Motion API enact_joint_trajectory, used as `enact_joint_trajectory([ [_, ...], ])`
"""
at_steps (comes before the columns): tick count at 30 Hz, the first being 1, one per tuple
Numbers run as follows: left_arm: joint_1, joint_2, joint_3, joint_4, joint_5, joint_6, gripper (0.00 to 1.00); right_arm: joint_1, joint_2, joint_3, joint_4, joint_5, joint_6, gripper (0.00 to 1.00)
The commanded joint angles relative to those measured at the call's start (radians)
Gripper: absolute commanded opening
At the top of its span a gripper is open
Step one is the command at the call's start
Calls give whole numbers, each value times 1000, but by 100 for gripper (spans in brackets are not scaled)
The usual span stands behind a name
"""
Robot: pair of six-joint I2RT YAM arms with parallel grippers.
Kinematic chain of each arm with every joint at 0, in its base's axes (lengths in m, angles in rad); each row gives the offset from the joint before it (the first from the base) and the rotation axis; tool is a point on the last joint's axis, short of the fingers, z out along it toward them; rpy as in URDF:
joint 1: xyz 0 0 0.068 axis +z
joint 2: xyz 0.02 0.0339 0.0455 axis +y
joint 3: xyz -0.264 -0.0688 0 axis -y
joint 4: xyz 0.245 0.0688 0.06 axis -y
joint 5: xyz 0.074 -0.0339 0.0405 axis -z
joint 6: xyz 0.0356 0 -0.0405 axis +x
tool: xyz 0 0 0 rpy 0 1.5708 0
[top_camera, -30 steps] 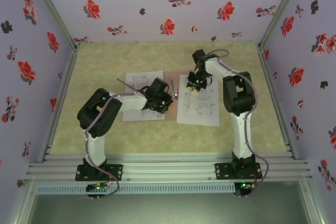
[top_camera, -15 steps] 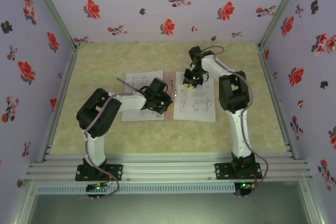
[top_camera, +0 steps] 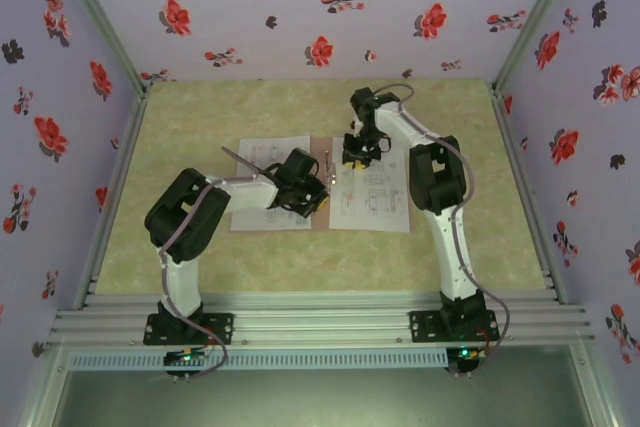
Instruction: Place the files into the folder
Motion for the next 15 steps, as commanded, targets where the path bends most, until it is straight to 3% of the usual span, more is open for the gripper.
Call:
enact_joint_trajectory([
  [1, 9, 13, -23, -173, -22, 30, 9, 4, 24, 51, -61, 18, -48, 23],
  [9, 9, 15, -17, -173, -22, 36, 8, 2, -148, -34, 85, -13, 18, 33],
  [15, 8, 20, -4, -182, -22, 45, 8, -32, -184, -103, 118, 4, 47, 40],
])
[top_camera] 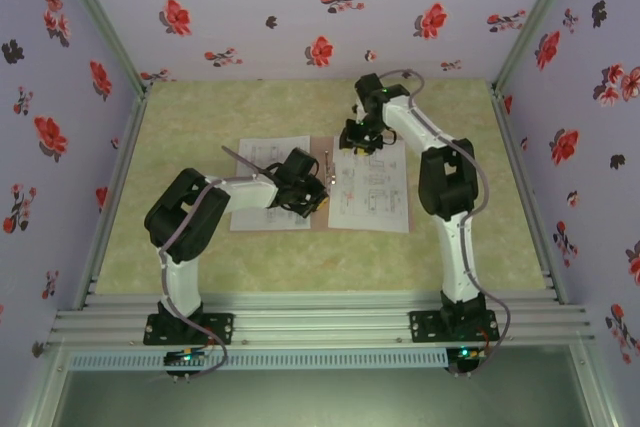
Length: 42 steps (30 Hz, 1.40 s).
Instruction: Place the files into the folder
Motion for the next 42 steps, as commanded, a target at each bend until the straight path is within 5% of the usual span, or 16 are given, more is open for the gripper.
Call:
enact_joint_trajectory([
  [1, 8, 22, -9, -161, -22, 33, 8, -32, -30, -56, 26, 29, 27, 41],
  [14, 10, 26, -6, -165, -19, 43, 8, -141, -18, -128, 44, 172, 48, 45],
  [42, 10, 27, -17, -164, -11, 51, 6, -103, 159, 44, -10, 51, 13, 46],
])
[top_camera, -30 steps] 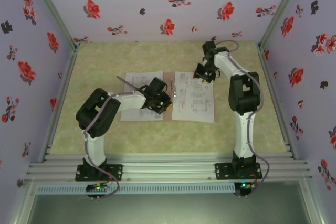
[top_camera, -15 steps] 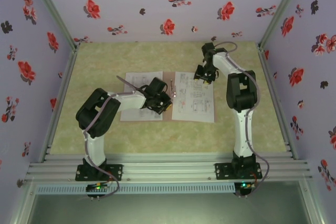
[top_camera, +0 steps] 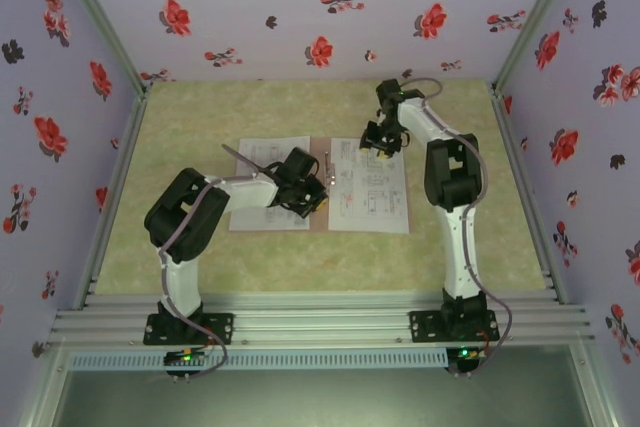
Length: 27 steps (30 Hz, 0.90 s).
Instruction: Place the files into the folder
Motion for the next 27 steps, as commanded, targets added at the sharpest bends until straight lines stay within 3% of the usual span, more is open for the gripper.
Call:
enact_joint_trajectory([
  [1, 8, 27, -28, -139, -12, 25, 6, 9, 42, 42, -51, -20, -21, 46],
  [15, 9, 19, -1, -146, -19, 33, 6, 21, -73, 49, -13, -17, 56, 46],
  [19, 7, -1, 29, -155, -28, 36, 10, 36, -136, 35, 29, -40, 113, 47],
  [27, 5, -67, 60, -179, -61, 29, 21, 96, -213, -86, 216, -127, 401, 45],
])
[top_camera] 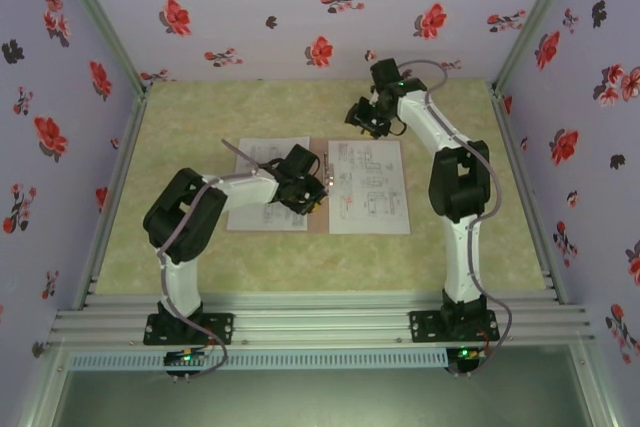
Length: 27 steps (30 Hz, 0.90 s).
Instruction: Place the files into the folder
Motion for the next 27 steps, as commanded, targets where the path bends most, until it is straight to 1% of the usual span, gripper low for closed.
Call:
enact_joint_trajectory([
  [1, 6, -61, 11, -56, -33, 10, 22, 36, -36, -66, 92, -31, 210, 44],
  [3, 3, -77, -1, -49, -32, 2, 21, 52, -63, -93, 110, -9, 324, 43],
  [6, -1, -104, -32, -29, -26, -14, 18, 62, -109, -154, 121, 36, 494, 42],
  [9, -2, -124, -74, -1, -12, -32, 13, 67, -126, -197, 129, 13, 652, 41],
  [11, -5, -124, -99, 39, 9, -43, 11, 74, -130, -191, 73, 39, 735, 41],
  [15, -19, -107, -133, 100, 38, -72, 7, 84, -121, -198, 83, 1, 895, 40],
  [19, -28, -90, -174, 154, 43, -109, 3, 100, -102, -187, 84, -16, 1002, 40],
  [21, -29, -83, -193, 176, 44, -120, 2, 110, -87, -173, 99, -32, 1052, 40],
  [27, -30, -70, -210, 186, 44, -121, 1, 132, -29, -84, 40, -55, 1107, 39],
])
